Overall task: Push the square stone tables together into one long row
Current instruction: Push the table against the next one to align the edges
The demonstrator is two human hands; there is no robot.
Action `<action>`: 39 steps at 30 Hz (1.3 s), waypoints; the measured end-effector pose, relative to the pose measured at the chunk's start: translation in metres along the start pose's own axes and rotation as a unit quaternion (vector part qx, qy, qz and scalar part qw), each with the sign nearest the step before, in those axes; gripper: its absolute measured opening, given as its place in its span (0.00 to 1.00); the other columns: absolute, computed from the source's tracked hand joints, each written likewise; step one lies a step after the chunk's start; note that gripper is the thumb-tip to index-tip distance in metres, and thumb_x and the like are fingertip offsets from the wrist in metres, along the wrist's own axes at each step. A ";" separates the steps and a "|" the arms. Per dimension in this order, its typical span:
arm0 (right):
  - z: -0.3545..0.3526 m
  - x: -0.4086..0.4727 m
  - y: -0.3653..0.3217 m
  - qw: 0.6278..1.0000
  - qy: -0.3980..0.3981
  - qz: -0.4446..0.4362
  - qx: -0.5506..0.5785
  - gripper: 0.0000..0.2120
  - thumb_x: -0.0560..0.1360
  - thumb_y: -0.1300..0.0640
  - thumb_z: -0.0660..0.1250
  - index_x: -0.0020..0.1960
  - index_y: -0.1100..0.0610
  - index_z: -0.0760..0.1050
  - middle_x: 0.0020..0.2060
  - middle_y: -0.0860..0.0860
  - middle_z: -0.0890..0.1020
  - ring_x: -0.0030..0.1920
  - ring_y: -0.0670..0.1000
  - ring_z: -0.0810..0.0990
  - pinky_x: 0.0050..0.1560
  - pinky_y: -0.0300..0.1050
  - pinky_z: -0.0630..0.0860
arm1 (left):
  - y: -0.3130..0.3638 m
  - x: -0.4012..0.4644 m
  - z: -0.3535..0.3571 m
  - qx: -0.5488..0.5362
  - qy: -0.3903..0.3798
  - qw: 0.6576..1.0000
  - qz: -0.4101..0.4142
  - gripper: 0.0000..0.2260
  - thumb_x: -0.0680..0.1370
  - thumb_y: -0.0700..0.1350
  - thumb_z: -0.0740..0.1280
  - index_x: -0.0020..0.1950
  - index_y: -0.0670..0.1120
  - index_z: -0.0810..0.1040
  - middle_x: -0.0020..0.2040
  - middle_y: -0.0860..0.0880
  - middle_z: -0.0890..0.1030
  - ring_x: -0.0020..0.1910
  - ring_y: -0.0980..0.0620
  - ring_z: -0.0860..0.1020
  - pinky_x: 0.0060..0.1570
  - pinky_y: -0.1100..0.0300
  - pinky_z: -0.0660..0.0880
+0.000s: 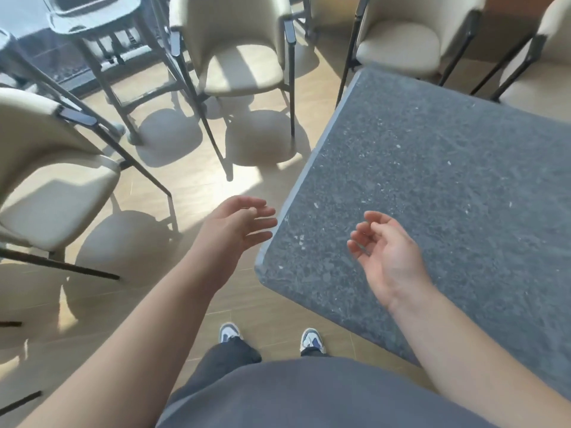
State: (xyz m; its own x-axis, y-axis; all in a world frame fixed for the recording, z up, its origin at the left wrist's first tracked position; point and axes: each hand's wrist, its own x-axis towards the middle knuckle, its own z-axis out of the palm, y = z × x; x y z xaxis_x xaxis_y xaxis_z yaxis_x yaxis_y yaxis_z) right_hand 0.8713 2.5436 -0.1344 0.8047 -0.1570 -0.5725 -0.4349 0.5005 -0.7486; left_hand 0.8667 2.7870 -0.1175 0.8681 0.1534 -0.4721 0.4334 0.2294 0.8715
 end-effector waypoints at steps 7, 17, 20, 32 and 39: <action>0.035 0.004 0.010 0.973 0.177 -0.128 0.075 0.14 0.80 0.66 0.56 0.51 0.55 0.78 0.35 0.49 0.81 0.37 0.48 0.80 0.44 0.43 0.79 | 0.033 0.109 0.009 0.077 -0.199 0.977 -0.022 0.13 0.73 0.41 0.66 0.57 0.44 0.78 0.46 0.48 0.87 0.46 0.49 0.86 0.47 0.55 0.83; 0.105 -0.146 0.104 0.799 0.484 -0.248 0.255 0.14 0.81 0.67 0.55 0.52 0.54 0.77 0.35 0.48 0.81 0.36 0.46 0.80 0.45 0.42 0.77 | 0.050 0.098 0.020 0.240 -0.557 0.794 -0.041 0.08 0.78 0.41 0.65 0.56 0.44 0.77 0.48 0.47 0.86 0.49 0.48 0.85 0.51 0.54 0.81; 0.129 -0.177 0.131 0.730 0.542 -0.281 0.307 0.14 0.80 0.68 0.55 0.50 0.53 0.77 0.35 0.49 0.80 0.35 0.46 0.79 0.44 0.42 0.77 | 0.053 0.084 0.018 0.247 -0.613 0.749 -0.041 0.10 0.77 0.42 0.65 0.58 0.44 0.78 0.49 0.47 0.86 0.49 0.47 0.86 0.50 0.56 0.82; 0.257 -0.197 0.174 0.602 0.639 -0.315 0.360 0.11 0.80 0.66 0.58 0.54 0.56 0.77 0.47 0.53 0.85 0.49 0.51 0.85 0.52 0.45 0.81 | 0.072 0.070 -0.025 0.232 -0.735 0.637 0.000 0.08 0.80 0.42 0.63 0.56 0.48 0.79 0.51 0.48 0.87 0.51 0.47 0.86 0.46 0.61 0.82; 0.340 -0.161 0.147 0.570 0.654 -0.345 0.358 0.11 0.80 0.67 0.58 0.55 0.56 0.77 0.52 0.54 0.85 0.54 0.52 0.85 0.57 0.47 0.80 | 0.122 0.108 -0.047 0.216 -0.786 0.579 -0.008 0.08 0.80 0.43 0.63 0.58 0.47 0.77 0.50 0.49 0.87 0.51 0.49 0.86 0.48 0.58 0.82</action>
State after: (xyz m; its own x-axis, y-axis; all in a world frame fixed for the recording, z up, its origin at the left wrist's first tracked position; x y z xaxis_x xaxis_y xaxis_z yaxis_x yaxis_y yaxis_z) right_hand 0.8152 2.9317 -0.0386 -0.5101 -0.7920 -0.3353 0.4562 0.0813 -0.8862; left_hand 1.0020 2.8769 -0.0689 -0.1362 -0.9880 -0.0725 0.1699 -0.0954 0.9808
